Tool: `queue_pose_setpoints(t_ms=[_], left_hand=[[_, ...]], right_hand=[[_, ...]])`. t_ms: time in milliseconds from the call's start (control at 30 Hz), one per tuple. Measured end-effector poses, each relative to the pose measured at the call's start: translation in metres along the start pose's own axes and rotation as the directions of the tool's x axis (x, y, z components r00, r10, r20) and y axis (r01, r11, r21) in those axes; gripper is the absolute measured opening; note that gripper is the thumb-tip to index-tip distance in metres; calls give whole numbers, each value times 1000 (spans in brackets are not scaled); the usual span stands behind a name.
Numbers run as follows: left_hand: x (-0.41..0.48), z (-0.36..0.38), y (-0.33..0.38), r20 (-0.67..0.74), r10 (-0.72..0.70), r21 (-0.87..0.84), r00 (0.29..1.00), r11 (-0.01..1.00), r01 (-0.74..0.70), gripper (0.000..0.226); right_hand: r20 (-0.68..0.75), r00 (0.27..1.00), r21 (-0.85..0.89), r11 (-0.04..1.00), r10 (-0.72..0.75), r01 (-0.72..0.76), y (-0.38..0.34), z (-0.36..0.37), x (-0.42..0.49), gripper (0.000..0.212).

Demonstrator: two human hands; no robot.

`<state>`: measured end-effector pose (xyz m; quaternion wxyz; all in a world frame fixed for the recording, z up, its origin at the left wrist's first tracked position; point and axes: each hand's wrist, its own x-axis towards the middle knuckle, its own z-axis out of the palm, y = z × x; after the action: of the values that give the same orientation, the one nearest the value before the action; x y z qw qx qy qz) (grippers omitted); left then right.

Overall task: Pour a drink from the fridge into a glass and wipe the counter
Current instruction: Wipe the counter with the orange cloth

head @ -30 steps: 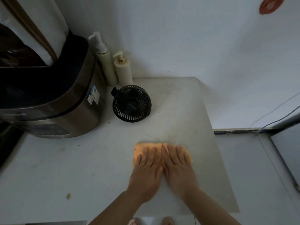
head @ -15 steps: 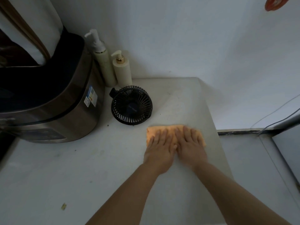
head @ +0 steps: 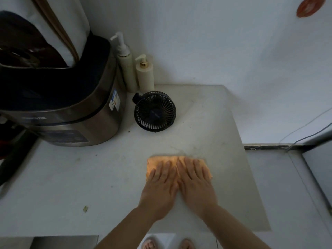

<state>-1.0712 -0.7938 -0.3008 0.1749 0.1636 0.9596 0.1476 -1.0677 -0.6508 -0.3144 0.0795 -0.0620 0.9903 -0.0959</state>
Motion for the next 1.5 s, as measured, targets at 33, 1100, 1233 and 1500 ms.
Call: queue_pose_setpoints(t_ms=[33,1100,1233,1500], left_hand=[[-3,2,5,19,23,49,1000,999,-23,84],[-31,20,2,93,62,52,994,996,-67,61],[-32,14,19,31,48,41,998,998,-50,68],[-33,2,9,21,21,138,1000,990,-24,86]], right_hand=[[-15,1000,-17,1000,-1,1,4,2,-9,56],[41,999,60,998,-11,8,5,0,-40,54],[44,999,93,996,10,-14,25,-5,-50,54],[92,986,106,983,142,-151,26,-16,-50,70]])
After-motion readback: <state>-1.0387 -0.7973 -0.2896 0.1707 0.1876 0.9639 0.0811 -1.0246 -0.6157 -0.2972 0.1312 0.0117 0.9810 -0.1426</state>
